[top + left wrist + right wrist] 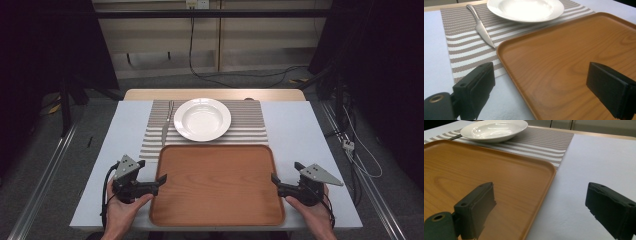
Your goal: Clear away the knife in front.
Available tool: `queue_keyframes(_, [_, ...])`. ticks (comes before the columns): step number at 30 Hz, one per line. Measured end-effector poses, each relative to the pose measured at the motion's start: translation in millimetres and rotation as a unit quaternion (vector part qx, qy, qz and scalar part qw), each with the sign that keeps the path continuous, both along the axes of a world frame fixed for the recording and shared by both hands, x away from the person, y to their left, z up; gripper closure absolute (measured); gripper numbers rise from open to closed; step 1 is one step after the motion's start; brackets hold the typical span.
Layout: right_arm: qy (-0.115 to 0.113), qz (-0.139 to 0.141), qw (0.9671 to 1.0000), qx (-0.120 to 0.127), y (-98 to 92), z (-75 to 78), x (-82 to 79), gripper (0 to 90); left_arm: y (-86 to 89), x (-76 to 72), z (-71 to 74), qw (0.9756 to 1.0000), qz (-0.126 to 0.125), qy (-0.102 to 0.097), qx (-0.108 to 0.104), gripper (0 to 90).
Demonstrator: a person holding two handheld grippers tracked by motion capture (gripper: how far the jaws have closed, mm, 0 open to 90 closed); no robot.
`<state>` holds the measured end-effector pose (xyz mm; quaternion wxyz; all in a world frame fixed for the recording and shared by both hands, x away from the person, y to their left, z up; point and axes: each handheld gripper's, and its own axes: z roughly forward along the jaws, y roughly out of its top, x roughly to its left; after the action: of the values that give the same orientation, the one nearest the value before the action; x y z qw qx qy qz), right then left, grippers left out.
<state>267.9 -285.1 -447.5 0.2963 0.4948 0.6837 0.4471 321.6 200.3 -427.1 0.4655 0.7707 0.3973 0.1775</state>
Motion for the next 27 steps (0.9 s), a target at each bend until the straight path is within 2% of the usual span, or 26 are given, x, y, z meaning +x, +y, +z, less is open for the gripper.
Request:
queue_keyframes(4, [0.001,-0.001,1.0000,0.003,-0.7,0.1,-0.2,8.5,-0.9,0.1,0.7,0.9999,-0.001,0.016,-0.001,11.4])
queue_keyframes(7, [0.005,-0.001,1.0000,0.005,-0.6,-0.3,0.0,8.4,-1.7,2.6,1.1,0.9998,0.002,0.019,-0.003,10.3])
queue_keyframes(14, [0.009,0.001,0.9999,0.009,-1.1,-1.2,0.8,8.3,-6.9,9.8,3.9,0.9998,-0.004,0.017,0.001,8.2])
queue_keyframes(17, [0.009,0.004,0.9999,0.011,-1.0,-1.1,0.2,7.7,-9.8,12.4,3.5,0.9998,-0.002,0.017,0.011,5.5])
queue_keyframes(18, [0.009,0.004,0.9999,0.010,-0.8,-1.1,0.0,7.6,-11.5,14.8,3.7,0.9997,-0.011,0.018,0.007,6.2])
queue_keyframes(22, [0.009,0.006,0.9999,0.011,-0.5,-1.1,-0.2,7.4,-14.1,20.1,6.8,0.9995,-0.020,0.018,0.019,6.2])
queue_keyframes(27, [0.009,0.005,0.9999,0.012,-0.3,-1.0,0.1,7.3,-12.8,27.3,11.1,0.9995,-0.019,0.020,0.018,7.6])
